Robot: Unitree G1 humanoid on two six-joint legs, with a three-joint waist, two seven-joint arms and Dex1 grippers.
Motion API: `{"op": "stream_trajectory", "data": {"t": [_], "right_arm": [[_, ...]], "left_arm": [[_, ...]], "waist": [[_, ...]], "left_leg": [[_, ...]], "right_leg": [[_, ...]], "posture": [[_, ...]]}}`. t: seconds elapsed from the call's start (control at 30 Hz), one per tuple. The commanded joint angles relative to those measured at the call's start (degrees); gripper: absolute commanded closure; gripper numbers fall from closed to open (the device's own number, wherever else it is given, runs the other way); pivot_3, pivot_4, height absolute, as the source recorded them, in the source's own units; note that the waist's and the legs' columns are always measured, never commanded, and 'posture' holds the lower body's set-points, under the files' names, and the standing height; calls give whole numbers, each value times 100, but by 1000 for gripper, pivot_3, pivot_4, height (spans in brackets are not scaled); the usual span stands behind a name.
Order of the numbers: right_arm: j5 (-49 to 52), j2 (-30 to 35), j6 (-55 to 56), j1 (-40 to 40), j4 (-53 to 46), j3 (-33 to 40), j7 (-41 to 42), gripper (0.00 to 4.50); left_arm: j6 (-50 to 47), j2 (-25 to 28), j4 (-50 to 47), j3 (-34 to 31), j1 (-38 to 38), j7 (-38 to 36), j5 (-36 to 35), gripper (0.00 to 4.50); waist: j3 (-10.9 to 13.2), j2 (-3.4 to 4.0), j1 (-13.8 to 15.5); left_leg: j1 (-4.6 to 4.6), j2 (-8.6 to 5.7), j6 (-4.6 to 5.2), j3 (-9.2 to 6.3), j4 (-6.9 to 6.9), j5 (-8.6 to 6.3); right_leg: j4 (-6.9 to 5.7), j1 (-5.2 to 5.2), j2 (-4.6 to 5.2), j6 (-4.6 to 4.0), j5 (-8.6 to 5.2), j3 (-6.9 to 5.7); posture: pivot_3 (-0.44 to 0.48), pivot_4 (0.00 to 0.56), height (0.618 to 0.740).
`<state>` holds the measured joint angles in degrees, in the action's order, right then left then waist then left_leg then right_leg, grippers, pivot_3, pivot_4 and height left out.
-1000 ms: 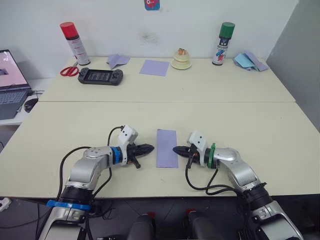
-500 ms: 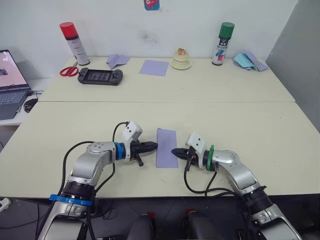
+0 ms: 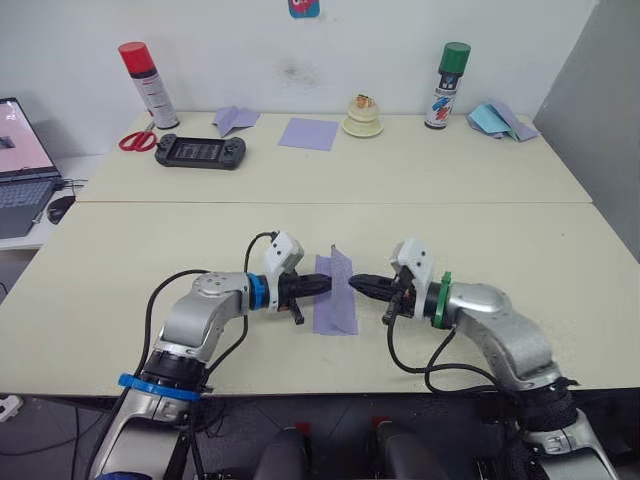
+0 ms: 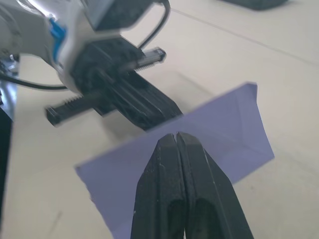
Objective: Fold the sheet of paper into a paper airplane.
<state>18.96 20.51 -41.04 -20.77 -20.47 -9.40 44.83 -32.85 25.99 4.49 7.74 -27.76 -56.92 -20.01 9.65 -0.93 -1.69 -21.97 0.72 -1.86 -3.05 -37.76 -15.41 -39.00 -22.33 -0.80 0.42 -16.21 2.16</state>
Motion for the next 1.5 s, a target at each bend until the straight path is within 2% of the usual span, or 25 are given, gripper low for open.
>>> {"op": "stream_trajectory", "data": {"t": [0.03, 0.3, 0.5, 0.63, 0.93, 1.2, 1.37, 1.5], "right_arm": [[368, 6, -414, -214, -515, 167, -169, 4485], [63, 137, -385, -443, -257, -147, -483, 4485], [-850, 950, 225, -231, 244, -750, -451, 4485], [-1243, 1244, 498, -91, 590, -1000, -443, 4485], [-1373, 678, 693, 85, 1147, -847, -789, 4485], [-1446, 522, 922, 80, 1241, -811, -828, 4485], [-1426, 446, 900, 59, 1287, -755, -828, 4485], [-1379, 458, 831, 52, 1178, -660, -771, 4485]], "left_arm": [[85, -179, -238, 66, -199, 37, -65, 4500], [440, -461, 104, 451, -267, 30, 283, 4500], [857, -173, 536, 514, -239, 40, 731, 4500], [1129, 16, 840, 507, -264, 8, 932, 4500], [1806, 10, 1551, 507, -227, 121, 1248, 4500], [1855, -114, 1269, 484, -297, -12, 1082, 4500], [1682, -451, 877, 746, -453, 77, 1188, 4500], [1719, -512, 794, 976, -385, 47, 1379, 4500]], "waist": [[0, 0, -1], [8, -6, -3], [13, -10, -5], [17, -11, -3], [18, -12, -4], [18, -12, -6], [19, -13, -3], [19, -13, -11]], "left_leg": [[0, 0, 0, 1, 0, 0], [-2, -3, 0, 7, 0, 0], [-2, -4, 0, 9, 0, 0], [-2, -4, 0, 12, 1, 0], [6, 0, 0, 10, 0, 0], [5, -1, 0, 10, -2, 0], [-1, -4, 0, 11, -4, 0], [-1, -3, 0, 12, -3, 0]], "right_leg": [[0, 0, 0, 0, 0, 0], [4, -1, 0, 0, 0, 5], [5, -2, 0, 1, 0, 5], [6, -4, 0, 1, 0, 7], [2, 2, -2, 0, 0, 5], [2, 2, -3, 3, 1, 6], [4, 2, -2, 4, 1, 7], [5, 1, -3, 4, 2, 9]], "posture": [[0, 150, 740], [0, 150, 740], [0, 150, 740], [0, 150, 740], [0, 150, 740], [0, 150, 740], [0, 150, 740], [0, 150, 740]]}}
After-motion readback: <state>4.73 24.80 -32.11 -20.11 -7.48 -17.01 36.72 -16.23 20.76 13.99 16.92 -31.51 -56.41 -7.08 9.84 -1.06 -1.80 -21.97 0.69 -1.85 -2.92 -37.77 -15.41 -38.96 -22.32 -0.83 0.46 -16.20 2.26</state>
